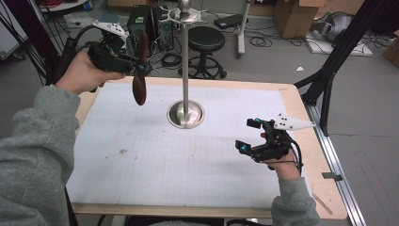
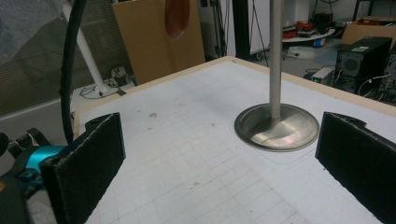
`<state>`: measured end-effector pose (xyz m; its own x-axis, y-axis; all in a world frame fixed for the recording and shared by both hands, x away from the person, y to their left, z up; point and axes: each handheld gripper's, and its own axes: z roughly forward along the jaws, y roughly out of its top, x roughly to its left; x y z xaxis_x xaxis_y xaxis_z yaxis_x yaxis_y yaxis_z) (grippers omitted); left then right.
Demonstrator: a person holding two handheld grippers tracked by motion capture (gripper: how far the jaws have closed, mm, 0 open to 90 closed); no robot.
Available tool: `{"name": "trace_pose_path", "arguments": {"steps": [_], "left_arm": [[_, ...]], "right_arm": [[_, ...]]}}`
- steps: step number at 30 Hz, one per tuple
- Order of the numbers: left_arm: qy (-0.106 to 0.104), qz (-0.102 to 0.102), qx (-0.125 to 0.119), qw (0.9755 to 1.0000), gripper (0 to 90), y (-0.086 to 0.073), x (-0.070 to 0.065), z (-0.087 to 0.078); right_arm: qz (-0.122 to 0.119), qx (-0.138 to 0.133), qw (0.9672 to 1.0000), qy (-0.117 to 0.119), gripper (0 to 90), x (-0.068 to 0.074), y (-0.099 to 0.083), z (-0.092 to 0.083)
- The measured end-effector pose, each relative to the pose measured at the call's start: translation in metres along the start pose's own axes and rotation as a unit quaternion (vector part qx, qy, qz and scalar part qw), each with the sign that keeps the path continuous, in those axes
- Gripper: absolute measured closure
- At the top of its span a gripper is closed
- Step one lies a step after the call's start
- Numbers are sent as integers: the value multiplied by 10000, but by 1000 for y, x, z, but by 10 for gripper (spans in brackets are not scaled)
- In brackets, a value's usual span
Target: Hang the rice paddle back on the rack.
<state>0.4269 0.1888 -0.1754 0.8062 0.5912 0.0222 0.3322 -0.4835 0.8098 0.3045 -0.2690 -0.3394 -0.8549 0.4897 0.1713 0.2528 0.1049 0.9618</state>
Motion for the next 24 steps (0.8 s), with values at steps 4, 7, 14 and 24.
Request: {"name": "trace_pose_path", "arguments": {"steps": [4,7,14,24], "left_arm": [[-27,9,-44,10000,774,6,2,1],[-59,26,-47,10000,774,12,3,3],[-136,27,-122,9998,774,20,4,9],[-168,86,-322,9993,774,31,2,9]], "right_arm": [[15,-25,10000,-2,1,0,0,-1],[15,-33,10000,0,1,-1,0,-1],[64,23,10000,-10,1,-4,-1,-2],[13,47,10000,20,1,-4,-1,1]]}}
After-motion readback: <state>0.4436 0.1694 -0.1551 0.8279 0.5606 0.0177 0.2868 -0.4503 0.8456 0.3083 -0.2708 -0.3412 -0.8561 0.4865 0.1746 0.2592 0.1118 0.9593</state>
